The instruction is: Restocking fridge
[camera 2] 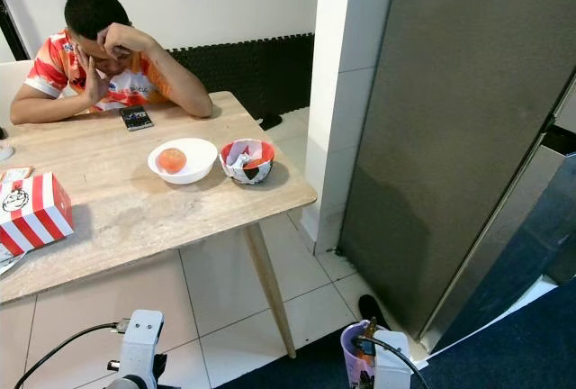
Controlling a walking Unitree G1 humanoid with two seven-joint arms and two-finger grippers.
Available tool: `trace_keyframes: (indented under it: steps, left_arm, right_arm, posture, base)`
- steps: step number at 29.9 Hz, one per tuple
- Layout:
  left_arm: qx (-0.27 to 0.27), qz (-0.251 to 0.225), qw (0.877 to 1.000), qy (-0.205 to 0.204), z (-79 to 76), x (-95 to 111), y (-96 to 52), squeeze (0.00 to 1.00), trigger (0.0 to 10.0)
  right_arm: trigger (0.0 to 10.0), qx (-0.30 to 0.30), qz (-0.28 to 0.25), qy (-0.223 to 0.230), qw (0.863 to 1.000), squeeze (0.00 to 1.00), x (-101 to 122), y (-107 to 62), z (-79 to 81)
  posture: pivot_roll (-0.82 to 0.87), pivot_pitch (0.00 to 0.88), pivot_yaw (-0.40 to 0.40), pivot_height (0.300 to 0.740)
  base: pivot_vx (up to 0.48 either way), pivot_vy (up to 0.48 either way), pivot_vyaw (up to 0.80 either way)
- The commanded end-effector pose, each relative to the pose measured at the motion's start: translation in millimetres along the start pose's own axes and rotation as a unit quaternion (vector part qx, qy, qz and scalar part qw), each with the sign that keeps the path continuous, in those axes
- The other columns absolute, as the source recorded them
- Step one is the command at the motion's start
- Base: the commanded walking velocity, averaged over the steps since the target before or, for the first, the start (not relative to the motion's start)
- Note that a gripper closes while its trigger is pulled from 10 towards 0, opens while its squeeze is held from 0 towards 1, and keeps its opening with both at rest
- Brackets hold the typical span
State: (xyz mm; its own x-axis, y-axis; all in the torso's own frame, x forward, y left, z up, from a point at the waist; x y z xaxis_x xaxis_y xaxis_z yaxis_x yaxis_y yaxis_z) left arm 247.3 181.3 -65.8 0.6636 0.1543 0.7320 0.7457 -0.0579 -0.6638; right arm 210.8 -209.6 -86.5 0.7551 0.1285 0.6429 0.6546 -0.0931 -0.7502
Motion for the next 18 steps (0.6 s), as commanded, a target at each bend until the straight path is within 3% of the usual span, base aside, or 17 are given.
trace_keyframes:
  steps: [1,18]
  left_arm:
    - [0.009,0.007,1.000,-0.007,4.4,-4.2,-1.5,0.00,10.0]
    - [0.010,0.008,1.000,-0.019,2.6,-10.3,-2.9,0.00,10.0]
  right_arm:
    - [10.0,-0.004,0.001,0.010,1.000,0.00,-1.4,-0.4,-2.6]
    - [10.0,0.003,-0.009,-0.002,1.000,0.00,7.0,1.4,-1.4]
  posture:
    - [-0.03,0.000,0.009,0.740]
    - [-0.03,0.000,-0.020,0.740]
  base:
    - [0.000,0.000,0.00]
    - [0.000,0.000,0.00]
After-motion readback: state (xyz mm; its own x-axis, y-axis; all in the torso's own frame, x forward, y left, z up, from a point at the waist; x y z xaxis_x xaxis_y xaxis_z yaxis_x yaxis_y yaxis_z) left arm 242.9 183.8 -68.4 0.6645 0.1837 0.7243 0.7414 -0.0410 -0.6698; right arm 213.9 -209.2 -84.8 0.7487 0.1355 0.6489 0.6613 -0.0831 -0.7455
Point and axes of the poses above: a point about 5 cm out from each wrist's last joint towards the gripper, its own y axis pointing out of the wrist towards the gripper, its own x axis along the axis of the wrist's last joint, z = x × y, the point moved 2 cm from there along y, pointing out of the wrist towards the gripper, and after that the axes turned 12 degrees about -y, right-handed, at the moved point
